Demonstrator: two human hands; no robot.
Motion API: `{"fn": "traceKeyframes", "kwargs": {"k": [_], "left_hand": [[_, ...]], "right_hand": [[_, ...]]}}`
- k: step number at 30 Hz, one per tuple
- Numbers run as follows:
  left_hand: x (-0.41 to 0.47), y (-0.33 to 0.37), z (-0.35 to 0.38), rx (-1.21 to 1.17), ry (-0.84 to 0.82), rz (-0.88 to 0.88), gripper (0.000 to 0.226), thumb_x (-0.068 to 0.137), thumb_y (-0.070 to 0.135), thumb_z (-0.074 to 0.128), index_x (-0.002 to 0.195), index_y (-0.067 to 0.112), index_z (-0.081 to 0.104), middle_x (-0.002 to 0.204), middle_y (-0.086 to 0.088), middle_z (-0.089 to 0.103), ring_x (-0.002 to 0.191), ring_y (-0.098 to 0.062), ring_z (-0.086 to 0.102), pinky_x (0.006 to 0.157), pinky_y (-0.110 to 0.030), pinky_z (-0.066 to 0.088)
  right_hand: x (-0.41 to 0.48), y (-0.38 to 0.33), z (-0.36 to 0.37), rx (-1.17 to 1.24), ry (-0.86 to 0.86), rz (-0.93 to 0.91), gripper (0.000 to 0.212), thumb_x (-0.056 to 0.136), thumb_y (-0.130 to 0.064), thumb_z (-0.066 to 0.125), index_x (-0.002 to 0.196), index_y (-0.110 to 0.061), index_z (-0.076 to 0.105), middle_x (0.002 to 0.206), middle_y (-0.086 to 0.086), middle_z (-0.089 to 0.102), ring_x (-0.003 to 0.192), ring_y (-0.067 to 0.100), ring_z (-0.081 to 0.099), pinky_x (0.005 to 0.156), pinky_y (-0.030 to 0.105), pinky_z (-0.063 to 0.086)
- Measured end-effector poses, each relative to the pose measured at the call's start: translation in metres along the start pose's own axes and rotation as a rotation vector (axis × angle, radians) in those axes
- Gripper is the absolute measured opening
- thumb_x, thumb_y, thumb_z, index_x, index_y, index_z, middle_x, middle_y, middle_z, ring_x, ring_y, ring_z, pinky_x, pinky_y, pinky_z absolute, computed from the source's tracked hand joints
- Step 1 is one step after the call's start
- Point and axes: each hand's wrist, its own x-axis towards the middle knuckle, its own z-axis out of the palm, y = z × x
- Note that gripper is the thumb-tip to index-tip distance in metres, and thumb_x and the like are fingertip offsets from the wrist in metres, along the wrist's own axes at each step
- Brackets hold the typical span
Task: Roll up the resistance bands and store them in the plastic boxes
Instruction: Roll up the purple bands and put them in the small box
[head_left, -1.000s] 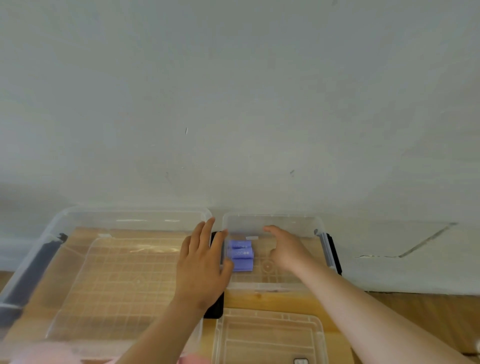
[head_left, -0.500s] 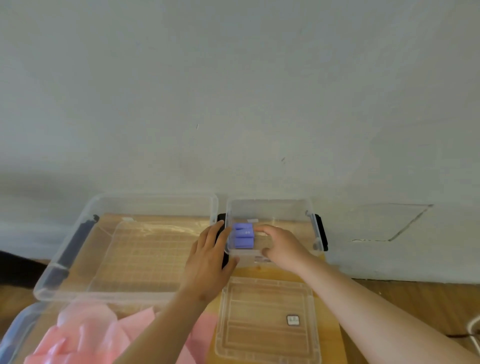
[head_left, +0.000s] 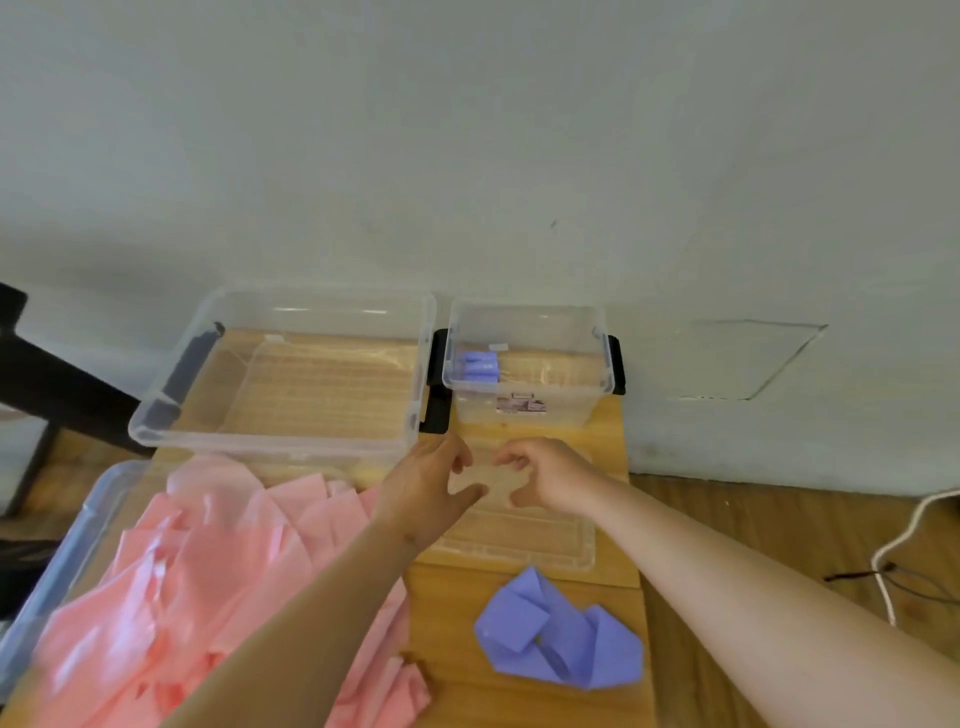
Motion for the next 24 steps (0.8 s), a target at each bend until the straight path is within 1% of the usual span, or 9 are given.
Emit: {"fn": "traceKeyframes", "kwargs": {"k": [3,6,11,14,15,18,20,21,24], "left_hand": [[-0.015,-0.003,0.02,-0.076,-0.177,-0.084,0.021,0.081,0.033,0.072,0.09,0.023,0.055,0.086,0.011,0.053,0.085,-0.01,0.051,0.078,-0.033,0.048],[-0.033,-0.007,0.041,-0.132,-0.325,-0.186,0.015,0.08,0.022,0.072,0.085,0.023,0.058,0.079,0.012,0.053,0.08,-0.01,0.051,0.077,-0.025,0.045],[-0.058,-0.017,0.071,-0.08,-0.434,-0.214,0.019,0.083,0.003,0.064,0.073,0.017,0.057,0.06,0.011,0.053,0.06,-0.005,0.051,0.062,-0.018,0.044],[-0.064,-0.019,0.083,-0.108,-0.532,-0.276,0.01,0.077,0.008,0.069,0.084,0.016,0.067,0.078,-0.003,0.068,0.082,-0.02,0.065,0.073,-0.028,0.05],[-0.066,-0.02,0.086,-0.12,-0.529,-0.301,0.015,0.075,0.009,0.07,0.09,0.012,0.068,0.086,-0.007,0.07,0.088,-0.023,0.066,0.076,-0.029,0.05],[-0.073,-0.021,0.093,-0.074,-0.514,-0.313,0.019,0.076,0.014,0.07,0.095,0.016,0.066,0.093,-0.004,0.071,0.086,-0.016,0.063,0.075,-0.023,0.047],[-0.073,-0.019,0.096,-0.069,-0.508,-0.328,0.018,0.079,0.017,0.07,0.097,0.016,0.066,0.101,-0.004,0.071,0.091,-0.017,0.062,0.075,-0.023,0.045],[-0.073,-0.019,0.097,-0.077,-0.501,-0.332,0.018,0.081,0.018,0.07,0.098,0.014,0.067,0.104,-0.004,0.07,0.095,-0.019,0.062,0.074,-0.023,0.044],[-0.07,-0.017,0.096,-0.096,-0.48,-0.333,0.007,0.084,0.015,0.067,0.091,0.014,0.069,0.101,-0.009,0.07,0.091,-0.022,0.061,0.064,-0.022,0.037]], "right_hand": [[-0.005,0.015,0.022,-0.067,-0.079,-0.006,0.048,0.079,-0.013,0.075,0.123,-0.023,0.059,0.13,-0.001,0.055,0.117,0.014,0.052,0.094,0.028,0.044],[-0.009,0.029,0.046,-0.112,-0.132,0.002,0.043,0.079,-0.012,0.075,0.12,-0.017,0.062,0.126,-0.001,0.057,0.117,0.016,0.053,0.091,0.025,0.042],[-0.013,0.043,0.079,-0.233,-0.219,0.008,0.025,0.079,-0.009,0.073,0.103,-0.016,0.069,0.106,0.005,0.065,0.091,0.015,0.056,0.069,0.022,0.042],[-0.014,0.052,0.09,-0.232,-0.203,0.06,0.02,0.078,-0.008,0.071,0.098,-0.012,0.072,0.107,0.006,0.068,0.094,0.023,0.065,0.073,0.026,0.049],[-0.016,0.055,0.093,-0.243,-0.203,0.066,0.02,0.078,-0.009,0.071,0.097,-0.012,0.071,0.108,0.005,0.068,0.096,0.023,0.064,0.072,0.025,0.048],[-0.019,0.061,0.1,-0.266,-0.219,0.076,0.018,0.078,-0.011,0.073,0.094,-0.014,0.069,0.109,0.002,0.066,0.1,0.021,0.062,0.07,0.024,0.043],[-0.018,0.062,0.103,-0.237,-0.216,0.088,0.016,0.077,-0.008,0.073,0.079,-0.022,0.065,0.106,0.001,0.067,0.099,0.021,0.063,0.074,0.025,0.047],[-0.018,0.061,0.104,-0.211,-0.217,0.095,0.025,0.077,-0.006,0.072,0.07,-0.026,0.06,0.104,0.001,0.069,0.097,0.021,0.064,0.075,0.026,0.048],[-0.016,0.057,0.1,-0.114,-0.218,0.107,0.035,0.078,-0.001,0.068,0.062,-0.03,0.055,0.089,0.002,0.069,0.08,0.018,0.062,0.066,0.022,0.046]]}}
